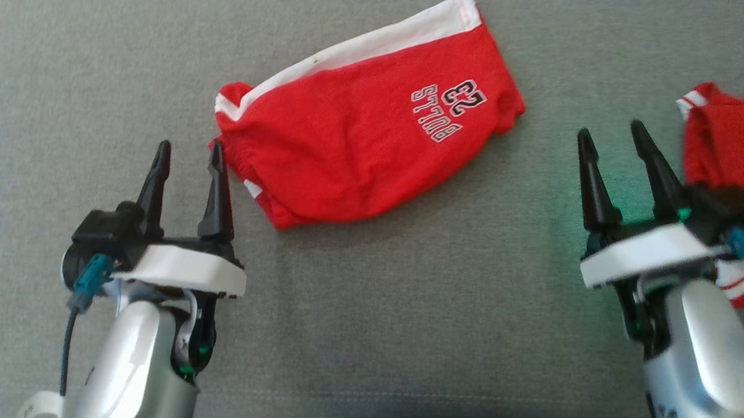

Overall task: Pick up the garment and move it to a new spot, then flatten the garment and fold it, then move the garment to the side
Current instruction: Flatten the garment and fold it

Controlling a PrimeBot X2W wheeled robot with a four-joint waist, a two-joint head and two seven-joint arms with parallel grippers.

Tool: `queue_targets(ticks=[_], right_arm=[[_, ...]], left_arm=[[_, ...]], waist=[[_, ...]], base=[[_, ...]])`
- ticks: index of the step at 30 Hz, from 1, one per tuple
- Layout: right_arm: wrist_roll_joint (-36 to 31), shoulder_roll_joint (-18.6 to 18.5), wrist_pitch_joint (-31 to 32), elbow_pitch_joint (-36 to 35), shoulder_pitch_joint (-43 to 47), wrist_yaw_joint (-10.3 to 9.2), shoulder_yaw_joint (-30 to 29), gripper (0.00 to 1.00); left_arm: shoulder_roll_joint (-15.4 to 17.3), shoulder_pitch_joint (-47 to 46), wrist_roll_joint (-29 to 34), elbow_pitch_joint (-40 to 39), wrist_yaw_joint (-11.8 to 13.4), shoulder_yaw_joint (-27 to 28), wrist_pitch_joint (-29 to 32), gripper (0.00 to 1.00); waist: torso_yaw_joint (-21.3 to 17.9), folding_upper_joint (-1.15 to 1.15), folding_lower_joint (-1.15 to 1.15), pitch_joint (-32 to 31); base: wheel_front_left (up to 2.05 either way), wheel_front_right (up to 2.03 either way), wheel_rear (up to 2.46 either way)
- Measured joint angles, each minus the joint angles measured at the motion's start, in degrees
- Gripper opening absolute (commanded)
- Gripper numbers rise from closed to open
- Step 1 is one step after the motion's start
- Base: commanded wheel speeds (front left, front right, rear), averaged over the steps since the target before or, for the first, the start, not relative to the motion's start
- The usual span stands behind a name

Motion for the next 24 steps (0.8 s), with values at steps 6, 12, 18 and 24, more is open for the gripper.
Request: queue_targets(ticks=[6, 12, 18, 24], right_arm=[[1.51, -2.36, 6.59, 5.49, -9.8, 0.0, 4.19, 1.0], [4.03, -3.7, 15.6, 12.35, -16.22, 0.0, 8.65, 1.0], [5.32, -4.58, 22.81, 14.84, -18.51, 0.0, 10.11, 1.0], [5.71, -4.34, 25.75, 13.84, -19.0, 0.0, 10.06, 0.0]], left_arm=[[-0.49, -2.32, -0.05, -0.1, -0.41, -0.23, 0.0, 1.0], [-0.86, -3.38, -0.3, -0.09, -0.42, -0.97, 0.0, 1.0], [-0.94, -3.38, -1.3, -0.08, -0.32, -1.25, 0.0, 1.0], [-1.0, -3.39, -1.3, -0.09, 0.18, -1.37, 0.0, 1.0]], waist=[[1.53, 0.0, 0.0, 2.73], [3.53, 0.0, 0.01, 4.89], [4.76, 0.0, 0.0, 5.81], [4.61, 0.0, 0.01, 5.79]], base=[[0.0, 0.0, 0.0], [0.0, 0.0, 0.0], [0.0, 0.0, 0.0], [0.0, 0.0, 0.0]])
